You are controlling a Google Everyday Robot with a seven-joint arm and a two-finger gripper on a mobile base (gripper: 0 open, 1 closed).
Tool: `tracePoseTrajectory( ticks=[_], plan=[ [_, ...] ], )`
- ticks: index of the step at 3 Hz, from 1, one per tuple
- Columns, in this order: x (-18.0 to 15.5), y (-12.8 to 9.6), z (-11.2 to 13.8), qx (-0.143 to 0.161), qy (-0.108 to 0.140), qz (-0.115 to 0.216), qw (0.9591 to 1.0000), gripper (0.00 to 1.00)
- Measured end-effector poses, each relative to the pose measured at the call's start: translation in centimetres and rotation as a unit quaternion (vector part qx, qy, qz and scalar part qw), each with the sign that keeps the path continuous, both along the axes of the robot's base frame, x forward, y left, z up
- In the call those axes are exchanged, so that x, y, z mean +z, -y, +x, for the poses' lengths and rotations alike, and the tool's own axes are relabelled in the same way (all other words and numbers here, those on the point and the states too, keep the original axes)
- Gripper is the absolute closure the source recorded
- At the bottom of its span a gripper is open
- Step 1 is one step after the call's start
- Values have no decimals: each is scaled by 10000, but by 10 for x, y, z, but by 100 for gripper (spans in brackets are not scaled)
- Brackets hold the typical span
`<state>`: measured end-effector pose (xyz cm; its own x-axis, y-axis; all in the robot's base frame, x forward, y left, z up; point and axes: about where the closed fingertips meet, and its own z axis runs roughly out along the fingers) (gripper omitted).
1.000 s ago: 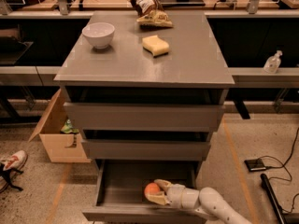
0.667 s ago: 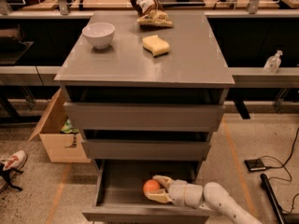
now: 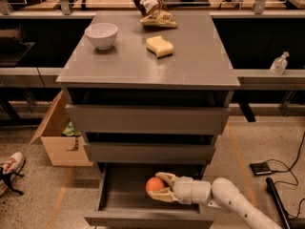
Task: Pick orange from bottom drawer and place on counter
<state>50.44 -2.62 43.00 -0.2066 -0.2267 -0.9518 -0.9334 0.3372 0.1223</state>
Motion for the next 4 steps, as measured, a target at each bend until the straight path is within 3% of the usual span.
tracePoseTrajectory(
  ticks=[1,3,4],
  plan=[
    [12,1,7,82,52,2,10000,100],
    [100,-5,31,719,384,54,9967,100],
    [147,-7,38,925,702,-127,9931,100]
  ],
)
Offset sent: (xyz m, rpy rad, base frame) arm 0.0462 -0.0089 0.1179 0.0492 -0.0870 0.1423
